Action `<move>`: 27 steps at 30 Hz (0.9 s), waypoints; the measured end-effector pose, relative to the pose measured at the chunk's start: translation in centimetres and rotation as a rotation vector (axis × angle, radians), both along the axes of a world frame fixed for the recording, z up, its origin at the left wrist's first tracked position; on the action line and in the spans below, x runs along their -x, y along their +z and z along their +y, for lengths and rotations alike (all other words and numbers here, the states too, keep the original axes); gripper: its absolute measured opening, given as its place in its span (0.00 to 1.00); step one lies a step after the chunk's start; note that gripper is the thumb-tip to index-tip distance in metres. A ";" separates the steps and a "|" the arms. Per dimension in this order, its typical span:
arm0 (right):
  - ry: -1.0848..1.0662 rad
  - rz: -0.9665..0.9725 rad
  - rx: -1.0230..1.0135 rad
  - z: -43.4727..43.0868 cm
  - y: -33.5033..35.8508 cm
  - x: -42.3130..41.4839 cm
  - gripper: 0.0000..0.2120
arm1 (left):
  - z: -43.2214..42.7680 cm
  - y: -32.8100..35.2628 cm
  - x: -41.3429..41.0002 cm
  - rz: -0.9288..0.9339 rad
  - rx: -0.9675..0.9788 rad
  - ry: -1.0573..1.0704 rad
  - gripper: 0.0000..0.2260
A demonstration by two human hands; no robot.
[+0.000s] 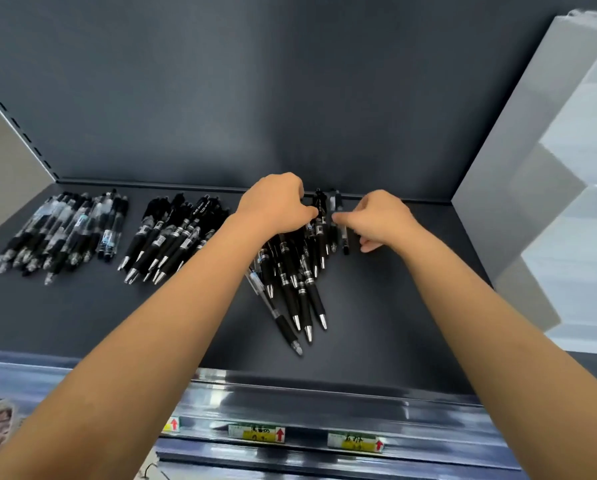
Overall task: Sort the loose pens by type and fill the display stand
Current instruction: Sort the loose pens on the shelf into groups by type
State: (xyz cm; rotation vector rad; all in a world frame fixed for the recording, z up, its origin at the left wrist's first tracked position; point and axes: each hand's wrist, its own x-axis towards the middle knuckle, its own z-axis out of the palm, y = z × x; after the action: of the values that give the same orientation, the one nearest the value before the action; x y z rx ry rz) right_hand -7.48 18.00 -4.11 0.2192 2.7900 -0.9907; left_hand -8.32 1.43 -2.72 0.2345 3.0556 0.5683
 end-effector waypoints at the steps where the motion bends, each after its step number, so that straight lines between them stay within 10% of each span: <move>1: -0.016 0.047 -0.031 -0.5 -0.2 0.0 0.18 | -0.1 0.1 0.0 -0.006 -0.003 -0.012 0.22; 27: -0.135 -0.204 0.517 -3.6 0.1 -2.2 0.02 | -3.4 -1.1 -0.8 0.008 -0.125 -0.153 0.09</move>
State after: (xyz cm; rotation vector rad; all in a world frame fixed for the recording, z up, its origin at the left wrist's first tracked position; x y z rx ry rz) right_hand -5.23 14.35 -3.98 0.4095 2.2681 -1.5769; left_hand -7.53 -2.01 -3.86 0.4700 2.9776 0.7496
